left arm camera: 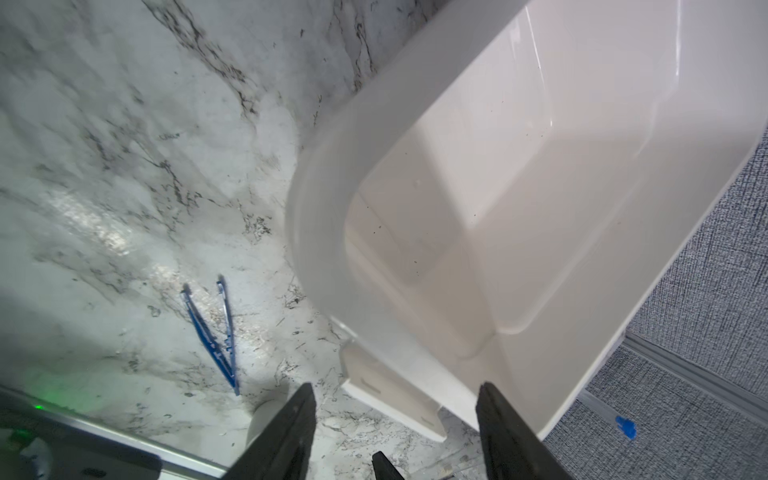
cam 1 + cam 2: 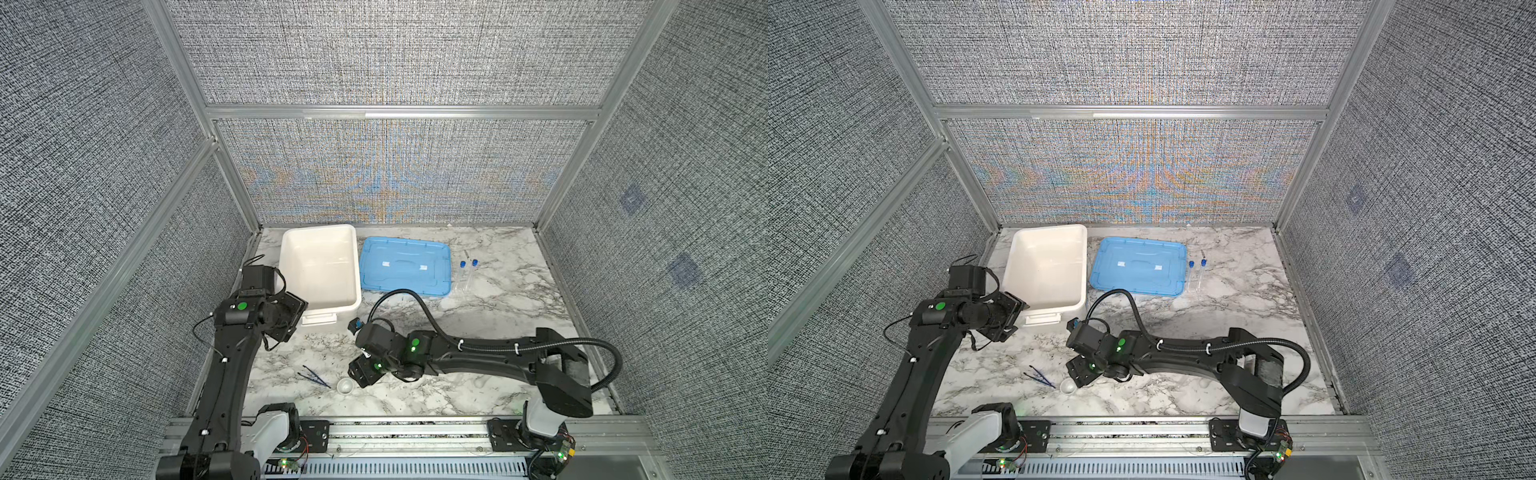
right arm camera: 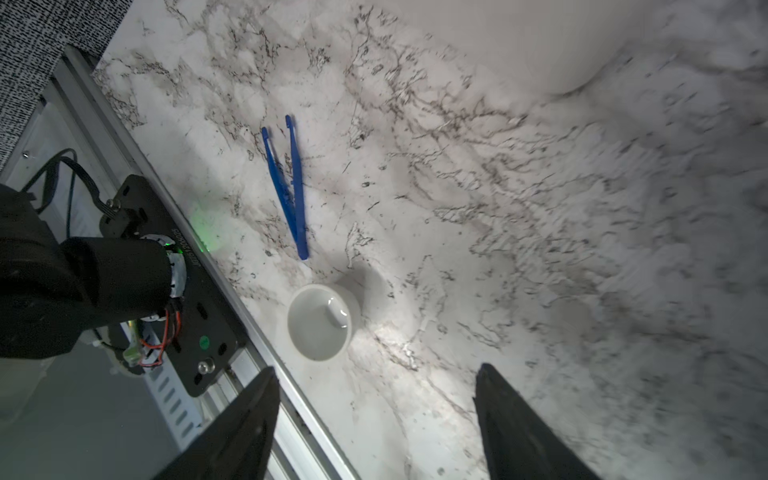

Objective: Organize the chemistry lab equipment
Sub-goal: 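Pull the white bin nearer with the left gripper while the right gripper nears the cup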

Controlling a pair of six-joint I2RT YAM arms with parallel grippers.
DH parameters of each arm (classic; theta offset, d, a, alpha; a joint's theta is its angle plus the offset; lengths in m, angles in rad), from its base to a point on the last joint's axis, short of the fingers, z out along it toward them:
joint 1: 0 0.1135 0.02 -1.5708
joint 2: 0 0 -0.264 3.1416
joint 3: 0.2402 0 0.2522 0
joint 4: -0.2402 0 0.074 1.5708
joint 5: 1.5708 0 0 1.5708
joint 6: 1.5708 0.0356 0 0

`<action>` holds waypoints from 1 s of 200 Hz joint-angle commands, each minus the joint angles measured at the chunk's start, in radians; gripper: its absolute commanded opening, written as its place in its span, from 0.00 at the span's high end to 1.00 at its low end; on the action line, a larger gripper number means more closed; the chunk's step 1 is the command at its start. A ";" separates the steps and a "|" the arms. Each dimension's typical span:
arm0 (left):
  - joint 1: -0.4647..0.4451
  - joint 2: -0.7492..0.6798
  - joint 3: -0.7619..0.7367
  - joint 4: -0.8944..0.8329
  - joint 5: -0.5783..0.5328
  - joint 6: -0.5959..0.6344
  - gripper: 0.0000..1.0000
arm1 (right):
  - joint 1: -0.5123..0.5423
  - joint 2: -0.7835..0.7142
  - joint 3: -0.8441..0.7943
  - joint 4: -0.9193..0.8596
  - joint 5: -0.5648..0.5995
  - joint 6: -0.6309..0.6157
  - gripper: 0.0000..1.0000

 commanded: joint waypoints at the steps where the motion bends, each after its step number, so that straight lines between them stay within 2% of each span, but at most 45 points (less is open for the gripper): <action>1: 0.001 -0.055 0.007 0.009 -0.091 0.150 0.32 | 0.002 0.039 0.025 -0.006 0.006 0.162 0.30; 22: 0.001 -0.100 0.015 0.015 -0.067 0.281 0.28 | 0.008 0.071 0.039 -0.029 -0.006 0.195 0.33; 36: 0.001 -0.125 0.009 -0.006 -0.074 0.324 0.27 | 0.008 0.094 0.049 -0.026 -0.034 0.204 0.35; 61: 0.000 -0.152 0.006 -0.038 -0.102 0.396 0.26 | 0.010 0.154 0.099 -0.052 -0.079 0.203 0.44; 85: -0.001 -0.175 0.009 -0.041 -0.096 0.441 0.26 | 0.026 0.178 0.123 -0.099 -0.061 0.226 0.48; 139: 0.000 -0.231 -0.008 -0.035 -0.021 0.460 0.25 | 0.027 0.210 0.136 -0.133 -0.058 0.248 0.58; 161: 0.001 -0.248 -0.017 -0.063 -0.013 0.446 0.25 | 0.022 0.220 0.135 -0.134 -0.061 0.262 0.68; 183: 0.001 -0.256 -0.037 -0.069 0.051 0.453 0.25 | 0.019 0.217 0.129 -0.135 -0.067 0.270 0.84; 200: 0.001 -0.267 -0.046 -0.065 0.090 0.466 0.25 | 0.020 0.196 0.108 -0.125 -0.055 0.281 0.91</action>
